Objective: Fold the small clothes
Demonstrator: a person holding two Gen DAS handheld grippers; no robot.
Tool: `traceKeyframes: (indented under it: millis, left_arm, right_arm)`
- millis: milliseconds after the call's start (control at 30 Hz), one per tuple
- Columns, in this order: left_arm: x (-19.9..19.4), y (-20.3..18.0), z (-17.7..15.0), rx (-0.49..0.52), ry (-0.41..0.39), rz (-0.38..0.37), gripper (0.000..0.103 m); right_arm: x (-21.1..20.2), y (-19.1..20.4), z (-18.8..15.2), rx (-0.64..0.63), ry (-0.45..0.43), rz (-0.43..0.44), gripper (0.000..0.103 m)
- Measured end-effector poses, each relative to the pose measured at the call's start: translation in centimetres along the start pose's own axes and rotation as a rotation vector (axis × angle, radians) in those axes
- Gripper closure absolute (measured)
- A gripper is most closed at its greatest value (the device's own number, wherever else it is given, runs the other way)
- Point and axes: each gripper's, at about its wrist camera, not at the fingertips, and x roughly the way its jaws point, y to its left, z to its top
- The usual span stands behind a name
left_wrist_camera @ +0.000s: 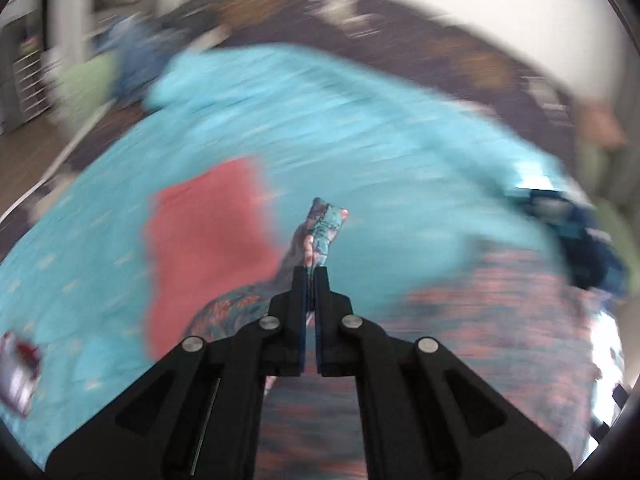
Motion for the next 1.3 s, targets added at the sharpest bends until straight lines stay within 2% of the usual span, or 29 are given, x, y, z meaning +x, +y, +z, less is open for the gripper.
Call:
traceKeyframes:
  millis: [33, 133, 233, 333, 433, 500, 533, 567, 600, 700, 767, 833, 933, 1067, 1133, 1267, 1300]
  left_arm:
    - [-1.2, -2.9, -0.1, 0.035, -0.010, -0.085, 0.099]
    - [-3.1, -10.4, -1.3, 0.142, -0.012, -0.258, 0.099]
    - [-3.5, -17.0, -3.8, 0.252, 0.018, -0.374, 0.099]
    - [-1.7, -21.3, -6.8, 0.323, 0.090, -0.429, 0.098]
    - [0.4, -23.1, -10.3, 0.346, 0.193, -0.459, 0.095]
    - [0.8, -23.1, -11.9, 0.334, 0.259, -0.461, 0.073]
    - [0.5, -22.7, -12.3, 0.320, 0.273, -0.468, 0.066]
    - [-0.1, -22.1, -12.6, 0.308, 0.276, -0.475, 0.055]
    - [-0.8, -21.7, -12.8, 0.298, 0.266, -0.478, 0.050]
    - [-4.3, -19.6, -13.1, 0.295, 0.197, -0.444, 0.044]
    - [-6.2, -17.3, -13.4, 0.291, 0.130, -0.368, 0.038]
    - [-7.4, -14.7, -13.5, 0.279, 0.065, -0.245, 0.035]
    - [-8.0, -10.6, -13.9, 0.227, 0.033, -0.095, 0.035]
    - [-7.2, -5.6, -15.0, 0.139, 0.064, 0.066, 0.035]
    - [-6.3, -3.4, -15.5, 0.078, 0.097, 0.098, 0.035]
    - [-3.9, -0.9, -15.8, -0.019, 0.165, 0.088, 0.035]
    - [-3.5, -0.7, -15.6, -0.039, 0.165, 0.076, 0.035]
  right_arm:
    - [-0.3, -0.3, 0.5, 0.006, -0.010, 0.005, 0.001]
    - [-1.4, -1.5, 1.5, 0.028, -0.044, 0.002, 0.001]
    - [-2.4, -3.8, 1.8, 0.083, -0.049, 0.029, 0.001]
    - [-2.3, -6.6, 1.7, 0.173, -0.003, 0.061, 0.003]
    - [-1.3, -9.4, 0.8, 0.283, 0.076, 0.120, 0.011]
    - [-0.6, -10.6, 0.1, 0.343, 0.126, 0.160, 0.016]
    - [-0.1, -11.1, -0.3, 0.363, 0.151, 0.177, 0.017]
    - [0.2, -11.4, -0.6, 0.372, 0.165, 0.188, 0.017]
    - [0.4, -11.6, -0.8, 0.379, 0.175, 0.199, 0.017]
    - [1.5, -12.0, -1.1, 0.411, 0.208, 0.267, 0.017]
    - [2.6, -12.0, -1.1, 0.431, 0.232, 0.333, 0.017]
    - [3.7, -11.7, -0.7, 0.435, 0.246, 0.377, 0.017]
    - [5.9, -11.2, 0.1, 0.452, 0.287, 0.439, 0.017]
    - [9.5, -10.5, 0.7, 0.489, 0.369, 0.516, 0.017]
    - [10.9, -10.1, 1.2, 0.487, 0.381, 0.518, 0.017]
    - [13.3, -8.9, 2.5, 0.471, 0.403, 0.556, 0.017]
    - [13.7, -8.5, 2.8, 0.469, 0.405, 0.561, 0.023]
